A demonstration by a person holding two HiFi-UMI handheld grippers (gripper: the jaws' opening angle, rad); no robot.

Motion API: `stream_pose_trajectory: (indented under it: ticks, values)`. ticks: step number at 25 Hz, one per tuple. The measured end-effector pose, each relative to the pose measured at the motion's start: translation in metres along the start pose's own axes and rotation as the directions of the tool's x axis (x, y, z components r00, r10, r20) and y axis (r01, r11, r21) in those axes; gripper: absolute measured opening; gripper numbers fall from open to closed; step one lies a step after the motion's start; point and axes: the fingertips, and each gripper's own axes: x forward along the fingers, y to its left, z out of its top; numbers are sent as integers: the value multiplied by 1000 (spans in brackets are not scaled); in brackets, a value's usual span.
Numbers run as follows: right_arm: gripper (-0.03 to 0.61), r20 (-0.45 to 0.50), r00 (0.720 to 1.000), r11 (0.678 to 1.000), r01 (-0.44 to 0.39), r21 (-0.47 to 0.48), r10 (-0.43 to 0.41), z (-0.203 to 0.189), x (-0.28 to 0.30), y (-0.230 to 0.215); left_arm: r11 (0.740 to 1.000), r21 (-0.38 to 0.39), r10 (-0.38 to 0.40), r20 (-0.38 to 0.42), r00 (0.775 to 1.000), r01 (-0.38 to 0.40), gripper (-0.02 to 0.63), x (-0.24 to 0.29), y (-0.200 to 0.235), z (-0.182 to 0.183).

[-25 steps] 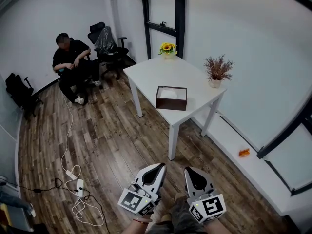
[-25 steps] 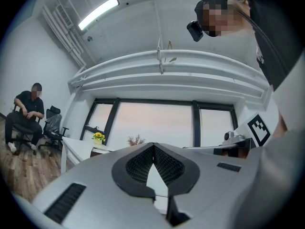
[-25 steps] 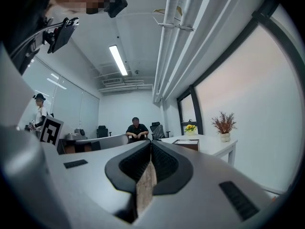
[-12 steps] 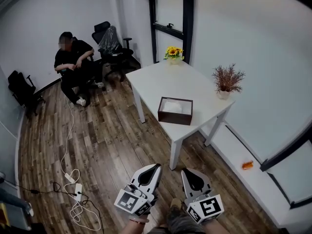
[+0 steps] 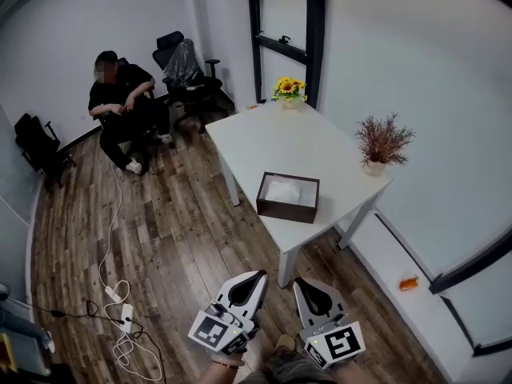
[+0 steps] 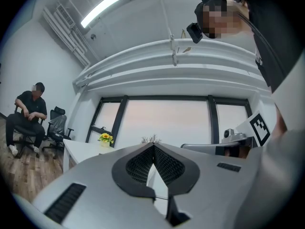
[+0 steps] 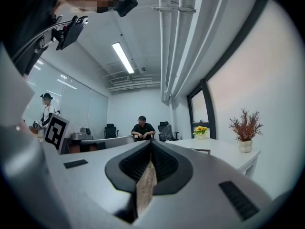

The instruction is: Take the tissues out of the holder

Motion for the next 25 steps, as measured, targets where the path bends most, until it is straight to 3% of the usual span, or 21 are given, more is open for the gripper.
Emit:
stream_pose_trajectory:
  ticks: [16, 25]
  values:
    - [6, -22, 999, 999, -29, 36, 29, -10, 35, -53, 1000, 2, 28, -28, 999, -28, 8, 54, 27, -14]
    - [6, -42, 999, 999, -12, 31, 13, -15, 68, -81, 999, -14, -30, -29, 999, 29, 8, 94, 50, -25]
